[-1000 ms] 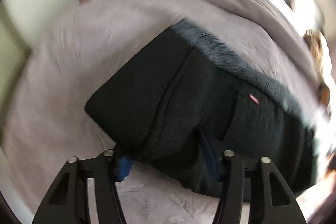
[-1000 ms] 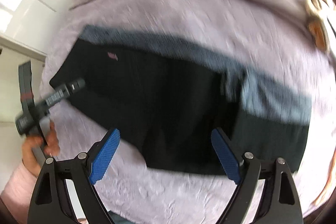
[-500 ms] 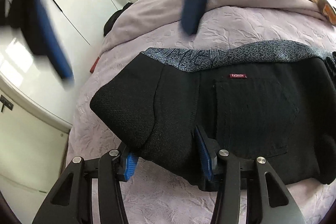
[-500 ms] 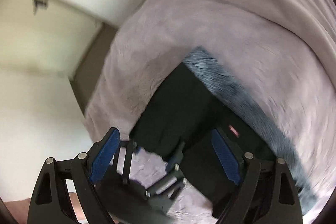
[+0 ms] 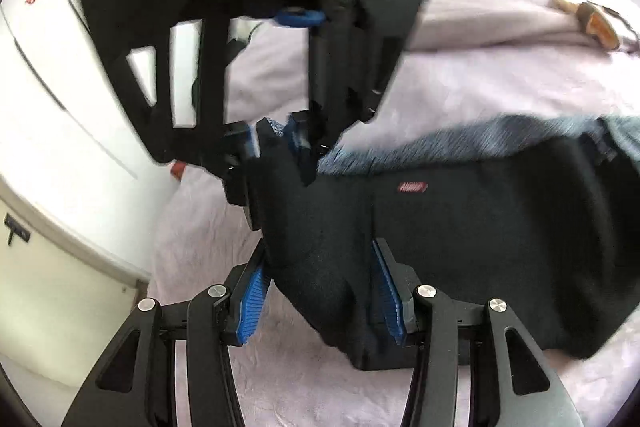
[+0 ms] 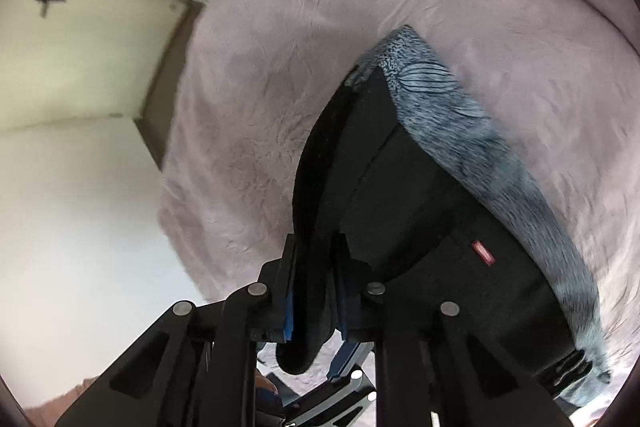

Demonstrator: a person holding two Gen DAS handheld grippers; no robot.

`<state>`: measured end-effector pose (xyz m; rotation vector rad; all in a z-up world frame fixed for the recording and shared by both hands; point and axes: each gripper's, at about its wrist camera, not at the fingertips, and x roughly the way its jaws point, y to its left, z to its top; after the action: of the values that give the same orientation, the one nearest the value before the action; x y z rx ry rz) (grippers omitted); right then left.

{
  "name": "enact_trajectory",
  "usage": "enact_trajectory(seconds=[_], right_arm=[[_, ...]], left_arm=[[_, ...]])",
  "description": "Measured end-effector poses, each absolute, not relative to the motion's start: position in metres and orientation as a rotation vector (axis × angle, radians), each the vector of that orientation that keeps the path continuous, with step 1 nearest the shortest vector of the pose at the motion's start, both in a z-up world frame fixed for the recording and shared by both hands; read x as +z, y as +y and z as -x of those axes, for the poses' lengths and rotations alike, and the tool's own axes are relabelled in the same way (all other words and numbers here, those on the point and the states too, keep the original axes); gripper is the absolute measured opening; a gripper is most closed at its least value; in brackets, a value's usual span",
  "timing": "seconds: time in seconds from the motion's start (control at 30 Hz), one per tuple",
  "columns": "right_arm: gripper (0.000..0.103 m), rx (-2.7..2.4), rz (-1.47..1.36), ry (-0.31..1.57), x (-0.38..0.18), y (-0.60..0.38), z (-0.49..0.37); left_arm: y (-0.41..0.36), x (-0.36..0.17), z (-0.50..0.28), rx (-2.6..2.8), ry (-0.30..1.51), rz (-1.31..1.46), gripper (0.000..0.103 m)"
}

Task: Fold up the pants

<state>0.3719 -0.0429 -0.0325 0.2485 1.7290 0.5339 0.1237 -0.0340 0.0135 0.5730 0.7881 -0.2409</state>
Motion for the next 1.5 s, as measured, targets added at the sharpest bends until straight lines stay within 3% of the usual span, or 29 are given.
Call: enact_trajectory(seconds=[0.27, 0.53, 0.73, 1.07, 1.17, 1.23, 1.5], right_arm=[[0.018, 0.595, -0.626, 1.462, 0.041, -0.179, -0.311], [0.018, 0.493, -0.888, 1.195, 0.071, -0.338, -0.197], [0.018, 0.387, -1.022, 1.093, 0.041, -0.429, -0.11], [0.018, 0.292, -1.134, 1.1, -0.071, -0.505, -0.032], [0.018, 0.267, -1.14, 1.104, -0.09, -0.508, -0.024], [0.019, 0.262, -1.142, 1.092, -0.095, -0.506, -0.018], [0.024, 0.098, -1.009, 1.125, -0.066, -0.501, -0.006]], left_arm=[[-0.107, 0.085, -0.071, -0.433, 0.585, -0.623, 0.051], [-0.21, 0.117, -0.002, -0.744, 0.548, -0.617, 0.051], [-0.285, 0.088, 0.055, -0.906, 0.544, -0.713, 0.051], [-0.342, 0.001, 0.098, -0.974, 0.708, -0.834, 0.051], [-0.338, 0.002, 0.1, -0.985, 0.736, -0.841, 0.056], [-0.334, 0.003, 0.1, -0.988, 0.754, -0.845, 0.068], [-0.276, 0.036, 0.051, -0.849, 0.881, -0.707, 0.068]])
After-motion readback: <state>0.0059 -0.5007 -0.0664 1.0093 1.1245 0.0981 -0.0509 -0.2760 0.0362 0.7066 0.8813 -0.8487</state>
